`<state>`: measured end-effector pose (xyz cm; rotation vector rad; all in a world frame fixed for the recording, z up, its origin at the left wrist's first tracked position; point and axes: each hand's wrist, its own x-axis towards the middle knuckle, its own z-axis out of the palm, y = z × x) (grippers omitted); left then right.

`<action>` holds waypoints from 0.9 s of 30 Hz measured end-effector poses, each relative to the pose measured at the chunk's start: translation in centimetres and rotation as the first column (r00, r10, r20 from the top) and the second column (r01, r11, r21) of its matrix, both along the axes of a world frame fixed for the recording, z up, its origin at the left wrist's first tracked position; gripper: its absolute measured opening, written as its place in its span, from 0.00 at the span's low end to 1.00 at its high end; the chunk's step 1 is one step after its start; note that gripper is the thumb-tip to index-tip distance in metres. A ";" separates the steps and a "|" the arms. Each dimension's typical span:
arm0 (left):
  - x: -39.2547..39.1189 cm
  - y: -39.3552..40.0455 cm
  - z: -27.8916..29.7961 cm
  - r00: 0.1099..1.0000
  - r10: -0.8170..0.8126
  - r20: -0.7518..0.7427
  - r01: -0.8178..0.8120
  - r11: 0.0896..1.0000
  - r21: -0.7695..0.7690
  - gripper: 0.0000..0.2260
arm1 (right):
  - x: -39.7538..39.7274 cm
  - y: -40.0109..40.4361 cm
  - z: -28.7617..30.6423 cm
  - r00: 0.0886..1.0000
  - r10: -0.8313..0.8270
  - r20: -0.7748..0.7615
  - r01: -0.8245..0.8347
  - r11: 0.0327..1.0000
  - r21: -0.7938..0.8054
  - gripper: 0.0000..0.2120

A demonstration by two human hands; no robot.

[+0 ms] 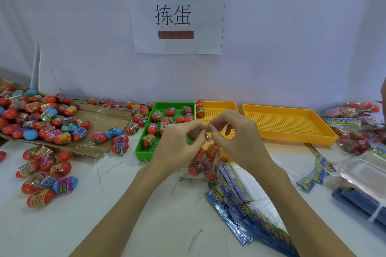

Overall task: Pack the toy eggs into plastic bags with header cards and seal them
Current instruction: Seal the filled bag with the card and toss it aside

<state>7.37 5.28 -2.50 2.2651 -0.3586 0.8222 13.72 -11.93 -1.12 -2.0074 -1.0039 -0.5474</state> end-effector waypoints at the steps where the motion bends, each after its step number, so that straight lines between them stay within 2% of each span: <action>1: 0.0 0.1 0.0 1.000 0.001 -0.006 -0.001 1.000 0.002 0.07 | 0.1 -0.1 0.1 1.000 0.016 0.019 -0.015 0.999 -0.033 0.01; 4: 0.1 0.0 0.0 1.000 -0.007 -0.012 0.007 1.000 0.001 0.07 | 0.2 -0.2 0.1 0.999 -0.004 0.046 0.007 0.998 -0.060 0.01; 8: 0.1 0.1 0.1 0.999 0.014 -0.029 -0.015 0.998 -0.061 0.08 | 0.4 -0.2 0.0 0.997 -0.074 0.004 0.074 0.997 0.034 0.05; 11: 0.2 0.8 0.3 0.993 0.028 -0.116 -0.050 0.981 -0.188 0.07 | 2.1 -1.8 0.3 0.974 -0.218 -0.064 0.225 0.965 0.134 0.05; 14: 0.2 1.3 0.5 0.980 0.011 -0.198 -0.083 0.930 -0.358 0.07 | 4.7 -4.7 0.1 0.896 -0.422 -0.141 0.441 0.883 0.163 0.04; 16: 0.1 1.3 0.6 0.975 -0.007 -0.221 -0.091 0.897 -0.432 0.07 | 6.2 -6.9 -0.5 0.825 -0.535 -0.183 0.560 0.818 0.132 0.05; 18: 0.1 1.4 0.5 0.972 -0.021 -0.233 -0.092 0.881 -0.465 0.07 | 7.3 -8.6 -1.3 0.794 -0.573 -0.204 0.588 0.808 0.021 0.06; 20: 0.1 1.5 0.5 0.969 -0.028 -0.247 -0.097 0.874 -0.477 0.07 | 7.8 -9.4 -1.8 0.800 -0.555 -0.229 0.549 0.830 -0.096 0.05; 27: 0.4 1.5 0.4 0.959 -0.034 -0.281 -0.107 0.876 -0.471 0.07 | 8.5 -10.3 -2.1 0.811 -0.527 -0.252 0.479 0.847 -0.230 0.08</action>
